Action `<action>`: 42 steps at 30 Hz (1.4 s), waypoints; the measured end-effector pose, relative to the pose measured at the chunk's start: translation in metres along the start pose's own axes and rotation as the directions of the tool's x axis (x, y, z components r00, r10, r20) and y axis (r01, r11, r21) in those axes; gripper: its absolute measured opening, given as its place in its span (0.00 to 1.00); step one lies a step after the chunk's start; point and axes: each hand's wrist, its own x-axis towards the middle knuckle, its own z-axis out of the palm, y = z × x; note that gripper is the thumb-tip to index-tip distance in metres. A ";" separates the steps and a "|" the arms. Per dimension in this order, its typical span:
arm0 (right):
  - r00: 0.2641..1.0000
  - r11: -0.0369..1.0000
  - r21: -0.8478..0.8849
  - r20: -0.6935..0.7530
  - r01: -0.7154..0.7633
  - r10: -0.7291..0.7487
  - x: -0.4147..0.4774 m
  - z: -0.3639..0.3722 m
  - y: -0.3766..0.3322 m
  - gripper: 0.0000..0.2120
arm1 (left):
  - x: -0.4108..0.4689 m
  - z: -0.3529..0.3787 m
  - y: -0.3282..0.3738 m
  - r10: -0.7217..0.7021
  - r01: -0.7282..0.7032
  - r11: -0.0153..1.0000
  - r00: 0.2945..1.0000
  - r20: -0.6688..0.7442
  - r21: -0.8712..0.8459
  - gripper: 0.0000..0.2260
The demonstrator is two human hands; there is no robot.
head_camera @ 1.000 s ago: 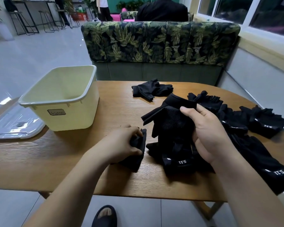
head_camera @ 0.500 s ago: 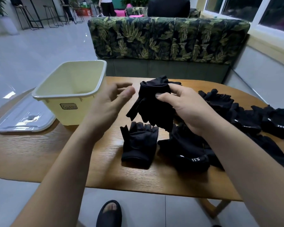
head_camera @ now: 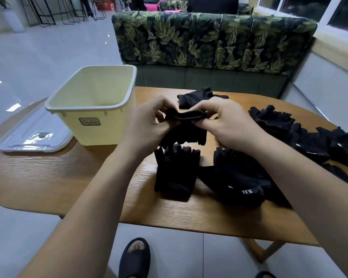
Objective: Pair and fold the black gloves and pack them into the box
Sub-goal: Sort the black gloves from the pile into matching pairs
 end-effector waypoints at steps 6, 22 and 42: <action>0.998 0.996 -0.073 -0.032 0.053 -0.056 -0.024 0.021 0.010 0.07 | -0.008 -0.003 -0.012 -0.057 0.026 0.988 0.976 0.208 0.149 0.18; 0.987 0.989 0.025 -0.065 0.147 -0.145 -0.048 0.034 0.002 0.15 | -0.011 -0.017 -0.042 -0.077 0.009 0.944 0.978 0.192 0.330 0.08; 0.926 0.946 -0.320 0.369 0.052 0.074 -0.076 0.048 -0.016 0.04 | -0.023 -0.041 -0.034 -0.434 0.325 0.899 0.754 0.492 0.295 0.24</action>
